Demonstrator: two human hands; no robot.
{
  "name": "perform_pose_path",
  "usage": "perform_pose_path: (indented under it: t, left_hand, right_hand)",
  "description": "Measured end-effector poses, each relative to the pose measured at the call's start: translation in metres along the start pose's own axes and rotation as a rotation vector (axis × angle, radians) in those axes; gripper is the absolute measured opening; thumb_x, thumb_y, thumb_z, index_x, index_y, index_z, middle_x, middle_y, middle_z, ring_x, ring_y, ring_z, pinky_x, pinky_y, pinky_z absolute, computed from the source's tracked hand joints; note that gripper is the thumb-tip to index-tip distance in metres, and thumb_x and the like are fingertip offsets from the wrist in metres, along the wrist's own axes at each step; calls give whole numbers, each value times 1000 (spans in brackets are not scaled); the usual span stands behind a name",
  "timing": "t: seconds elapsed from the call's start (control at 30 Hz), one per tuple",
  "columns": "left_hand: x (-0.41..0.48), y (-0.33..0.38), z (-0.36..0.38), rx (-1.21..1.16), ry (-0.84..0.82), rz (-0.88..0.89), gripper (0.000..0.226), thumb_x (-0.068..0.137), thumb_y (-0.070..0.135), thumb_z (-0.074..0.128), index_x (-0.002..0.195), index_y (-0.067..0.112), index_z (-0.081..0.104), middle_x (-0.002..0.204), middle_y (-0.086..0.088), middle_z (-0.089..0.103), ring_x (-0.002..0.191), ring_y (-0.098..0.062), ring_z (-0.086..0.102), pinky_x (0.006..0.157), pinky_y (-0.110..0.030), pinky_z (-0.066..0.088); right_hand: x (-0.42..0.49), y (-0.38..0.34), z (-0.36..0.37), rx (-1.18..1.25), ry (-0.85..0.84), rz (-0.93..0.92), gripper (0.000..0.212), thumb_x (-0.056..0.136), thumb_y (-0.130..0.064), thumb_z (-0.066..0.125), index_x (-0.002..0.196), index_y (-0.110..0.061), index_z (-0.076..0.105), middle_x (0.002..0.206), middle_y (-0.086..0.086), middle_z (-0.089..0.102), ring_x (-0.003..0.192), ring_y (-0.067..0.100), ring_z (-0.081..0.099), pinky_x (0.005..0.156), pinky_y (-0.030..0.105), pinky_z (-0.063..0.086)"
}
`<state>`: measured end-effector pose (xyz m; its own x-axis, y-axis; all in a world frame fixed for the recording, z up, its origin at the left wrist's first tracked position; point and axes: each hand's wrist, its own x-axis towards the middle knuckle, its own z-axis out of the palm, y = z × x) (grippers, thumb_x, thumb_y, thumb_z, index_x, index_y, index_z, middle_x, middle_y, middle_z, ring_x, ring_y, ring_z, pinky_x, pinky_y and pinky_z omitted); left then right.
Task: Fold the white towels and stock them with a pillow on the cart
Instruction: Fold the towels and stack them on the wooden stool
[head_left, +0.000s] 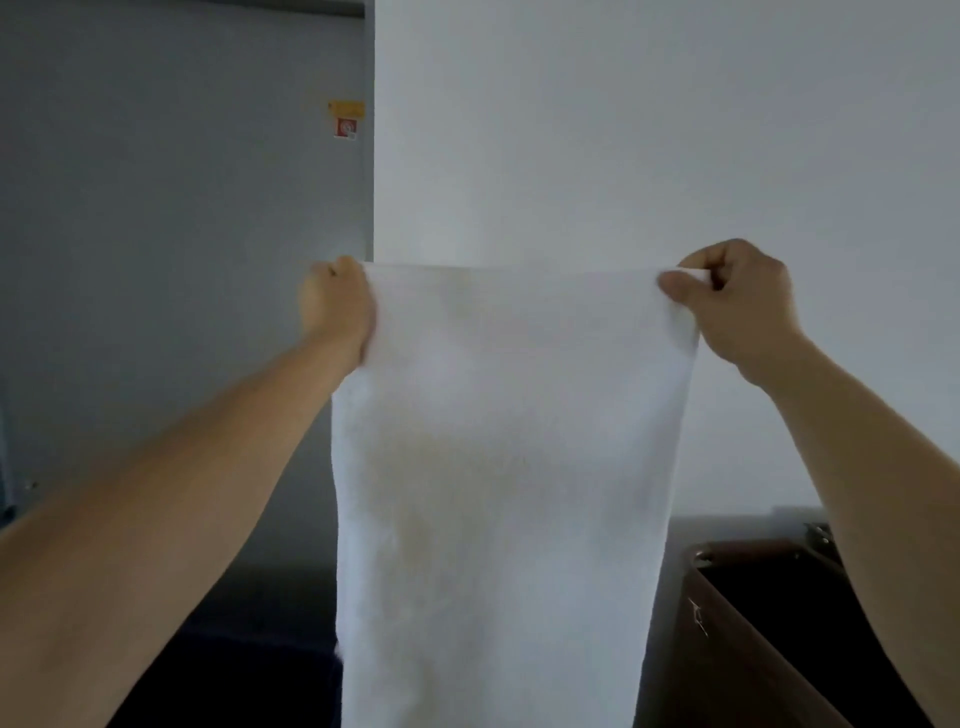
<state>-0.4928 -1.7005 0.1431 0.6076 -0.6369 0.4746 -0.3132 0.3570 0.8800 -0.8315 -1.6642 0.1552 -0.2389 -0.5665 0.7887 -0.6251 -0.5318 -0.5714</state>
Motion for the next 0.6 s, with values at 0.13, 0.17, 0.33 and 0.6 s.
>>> perform_pose_path:
  t: [0.13,0.17,0.33,0.6]
  left_hand:
    - [-8,-24,-2,110,-89,2,31,101,14,34,88,-1,57,90,-18,58,98,-33,57,68,-32,41]
    - [-10,-29,-2,135,-139,13,31,101,14,34,76,6,51,77,-10,51,90,-28,52,61,-31,37]
    - [1,24,-5,-75,0,104,36,98,24,38,64,17,46,65,1,42,67,-17,41,59,-32,28]
    - [-7,-27,-18,37,-895,231,72,65,63,81,70,-2,49,65,-17,44,58,-26,44,53,-31,33]
  right_hand:
    - [-11,15,0,-253,-332,21,28,87,-28,75,111,-20,63,93,1,65,79,17,58,69,26,43]
    - [-10,15,-5,-277,-375,15,31,87,-29,74,115,-19,64,92,2,65,77,16,57,67,24,41]
    - [12,-18,-28,-354,-214,-112,33,95,-30,65,126,-18,66,118,8,65,115,27,59,91,25,42]
    - [-10,14,-22,-686,-429,-84,29,104,-28,45,118,-8,61,118,16,65,111,36,57,81,34,38]
